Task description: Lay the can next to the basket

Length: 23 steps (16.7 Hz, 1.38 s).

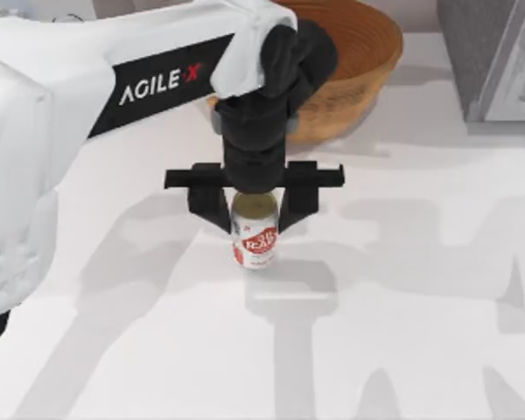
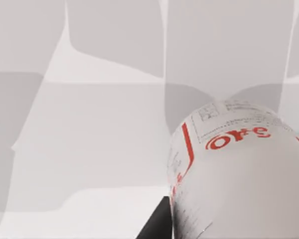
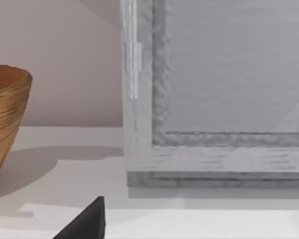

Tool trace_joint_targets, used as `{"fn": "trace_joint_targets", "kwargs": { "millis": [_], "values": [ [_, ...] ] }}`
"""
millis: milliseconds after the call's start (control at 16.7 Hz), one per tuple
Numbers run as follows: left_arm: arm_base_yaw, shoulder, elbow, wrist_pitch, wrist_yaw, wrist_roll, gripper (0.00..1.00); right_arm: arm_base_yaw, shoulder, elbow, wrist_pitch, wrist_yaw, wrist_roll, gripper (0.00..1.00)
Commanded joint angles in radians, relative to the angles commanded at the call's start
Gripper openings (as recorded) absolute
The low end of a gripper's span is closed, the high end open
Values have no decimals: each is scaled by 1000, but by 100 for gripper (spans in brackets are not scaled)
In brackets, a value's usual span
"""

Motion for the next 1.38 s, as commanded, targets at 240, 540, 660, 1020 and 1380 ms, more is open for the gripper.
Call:
{"fn": "trace_joint_targets", "kwargs": {
  "millis": [240,540,660,1020,1380],
  "values": [
    [0,0,0,0,0,0,53,0,0,0,0,0,0,100],
    [0,0,0,0,0,0,90,0,0,0,0,0,0,100],
    [0,0,0,0,0,0,100,0,0,0,0,0,0,100],
    [0,0,0,0,0,0,100,0,0,0,0,0,0,100],
    [1,-3,56,-57,0,-1,100,0,0,0,0,0,0,100]
  ]
}}
